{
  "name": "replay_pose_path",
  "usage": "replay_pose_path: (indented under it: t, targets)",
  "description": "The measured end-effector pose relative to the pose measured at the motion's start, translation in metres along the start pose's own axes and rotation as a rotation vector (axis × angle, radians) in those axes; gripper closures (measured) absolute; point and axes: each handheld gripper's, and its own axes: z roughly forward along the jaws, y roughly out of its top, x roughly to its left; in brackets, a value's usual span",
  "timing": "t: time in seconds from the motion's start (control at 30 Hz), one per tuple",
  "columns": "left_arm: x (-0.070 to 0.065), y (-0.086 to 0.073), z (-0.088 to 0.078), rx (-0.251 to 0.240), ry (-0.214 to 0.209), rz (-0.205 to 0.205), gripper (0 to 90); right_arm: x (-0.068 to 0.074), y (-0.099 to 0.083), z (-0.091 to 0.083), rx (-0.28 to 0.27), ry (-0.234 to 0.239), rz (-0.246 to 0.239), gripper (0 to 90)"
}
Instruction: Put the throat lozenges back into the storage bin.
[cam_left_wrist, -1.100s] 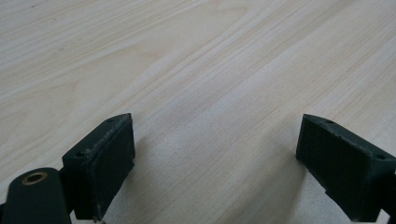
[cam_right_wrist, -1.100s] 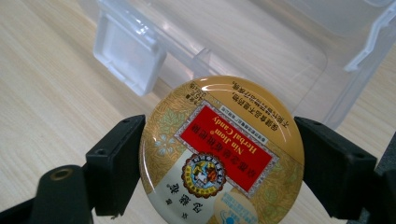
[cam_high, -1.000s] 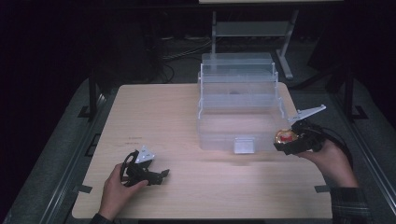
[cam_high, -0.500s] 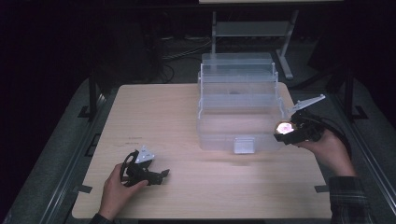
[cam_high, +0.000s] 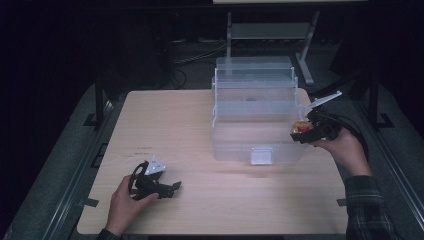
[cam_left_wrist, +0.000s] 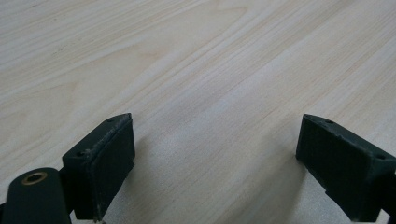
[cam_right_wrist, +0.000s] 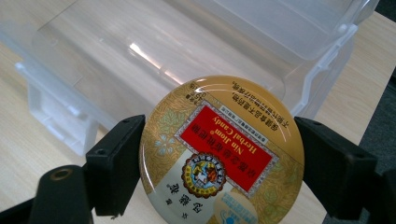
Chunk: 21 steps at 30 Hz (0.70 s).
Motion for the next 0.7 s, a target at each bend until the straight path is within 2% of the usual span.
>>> replay_pose_path:
  t: [0.33,0.7]
  targets:
    - [0.0,0.0,0.0,0.0,-0.001,-0.002,10.9,-0.005,0.008,0.012,0.005,-0.002,0.021,19.5]
    - [0.0,0.0,0.0,0.0,-0.001,-0.002,10.9,-0.01,0.009,0.021,0.023,0.008,0.042,19.2]
